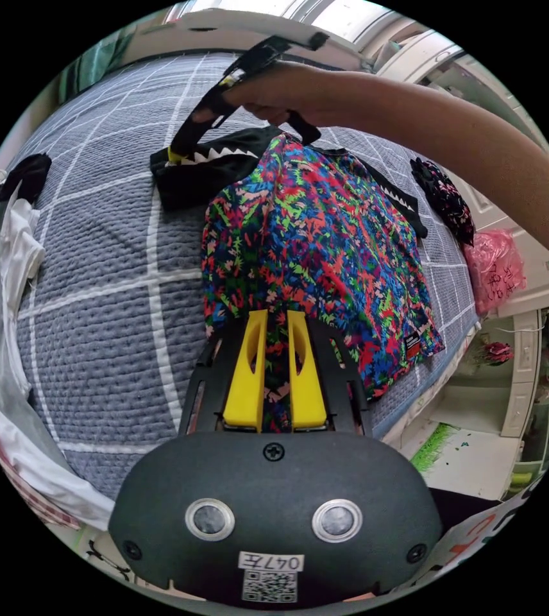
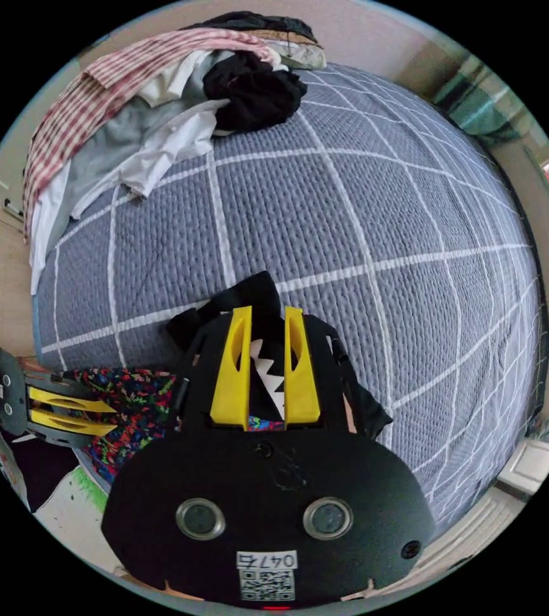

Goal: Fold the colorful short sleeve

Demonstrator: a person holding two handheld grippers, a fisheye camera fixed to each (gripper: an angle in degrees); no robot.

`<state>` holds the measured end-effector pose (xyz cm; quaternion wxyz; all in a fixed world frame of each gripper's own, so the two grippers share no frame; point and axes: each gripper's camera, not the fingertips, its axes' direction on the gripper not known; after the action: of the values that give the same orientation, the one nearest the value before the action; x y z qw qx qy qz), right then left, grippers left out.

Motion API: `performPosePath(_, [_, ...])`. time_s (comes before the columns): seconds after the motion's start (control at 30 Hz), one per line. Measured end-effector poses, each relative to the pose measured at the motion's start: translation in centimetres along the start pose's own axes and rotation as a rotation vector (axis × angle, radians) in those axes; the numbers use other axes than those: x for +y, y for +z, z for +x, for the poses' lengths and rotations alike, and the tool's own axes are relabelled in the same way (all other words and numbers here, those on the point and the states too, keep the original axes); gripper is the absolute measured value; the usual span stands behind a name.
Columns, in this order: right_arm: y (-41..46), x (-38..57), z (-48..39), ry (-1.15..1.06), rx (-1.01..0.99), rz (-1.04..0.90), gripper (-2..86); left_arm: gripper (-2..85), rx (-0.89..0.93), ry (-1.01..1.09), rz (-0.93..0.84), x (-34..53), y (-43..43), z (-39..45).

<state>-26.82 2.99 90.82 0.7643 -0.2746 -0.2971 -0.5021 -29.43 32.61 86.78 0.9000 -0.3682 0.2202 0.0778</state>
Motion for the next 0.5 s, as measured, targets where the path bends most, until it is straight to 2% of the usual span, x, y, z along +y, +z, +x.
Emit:
performPosePath(0.07, [0.8, -1.2, -0.6, -0.056, 0.061, -0.028, 1.0, 5.7, 0.006, -0.010, 0.006, 0.4, 0.0, -0.5])
performPosePath(0.13, [0.3, -2.0, -0.1, -0.019, 0.176, 0.026, 0.6, 5.8, 0.006, -0.023, 0.009, 0.9, -0.1, -1.0])
performPosePath(0.27, [-0.6, -3.6, 2.7, 0.101, 0.160, 0.082, 2.3, 6.0, -0.006, -0.030, 0.009, 1.6, 0.1, -1.4])
performPosePath(0.4, [-2.1, -1.7, 2.5, 0.165, 0.040, 0.179, 2.3, 6.0, 0.026, -0.063, 0.011, 2.0, -0.4, -2.5])
performPosePath(0.5, [-0.9, 0.5, 0.7, 0.172, -0.003, 0.121, 1.3, 5.7, 0.019, -0.057, 0.066, 2.3, -2.0, -2.8])
